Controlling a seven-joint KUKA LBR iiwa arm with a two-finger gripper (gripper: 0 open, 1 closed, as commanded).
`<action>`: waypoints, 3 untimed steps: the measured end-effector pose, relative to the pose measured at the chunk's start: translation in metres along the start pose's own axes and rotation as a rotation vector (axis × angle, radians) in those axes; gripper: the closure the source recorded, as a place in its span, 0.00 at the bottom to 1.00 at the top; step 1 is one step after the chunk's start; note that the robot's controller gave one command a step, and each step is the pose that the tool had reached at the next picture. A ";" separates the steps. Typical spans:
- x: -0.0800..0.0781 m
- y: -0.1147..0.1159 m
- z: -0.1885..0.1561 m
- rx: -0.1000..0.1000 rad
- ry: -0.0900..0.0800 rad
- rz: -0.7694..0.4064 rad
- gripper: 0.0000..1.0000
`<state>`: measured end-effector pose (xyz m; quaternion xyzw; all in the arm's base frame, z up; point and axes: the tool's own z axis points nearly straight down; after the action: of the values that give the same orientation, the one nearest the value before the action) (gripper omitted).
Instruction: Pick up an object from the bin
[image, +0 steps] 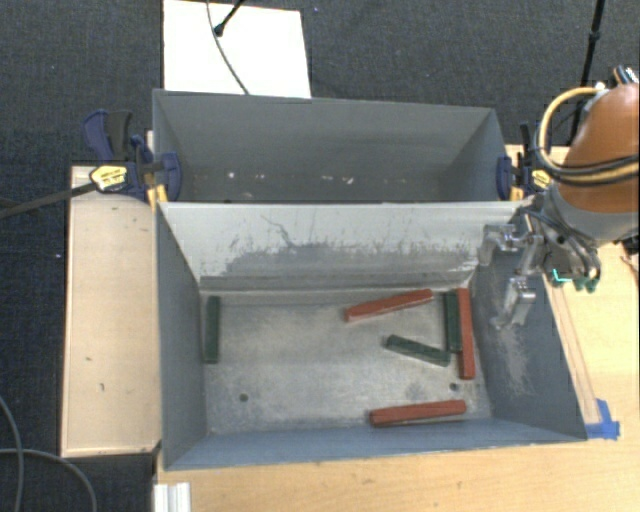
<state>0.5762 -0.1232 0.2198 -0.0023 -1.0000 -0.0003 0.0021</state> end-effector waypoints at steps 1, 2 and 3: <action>0.007 0.005 0.107 -0.001 -0.001 -0.534 0.00; -0.014 0.013 0.150 0.002 -0.005 -0.853 0.00; -0.015 0.013 0.147 0.003 -0.010 -0.852 1.00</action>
Offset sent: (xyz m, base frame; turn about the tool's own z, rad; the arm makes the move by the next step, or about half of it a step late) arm -0.0066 0.0042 -0.1052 -0.5343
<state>0.5910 -0.1100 0.0732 0.4109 -0.9117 0.0006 -0.0029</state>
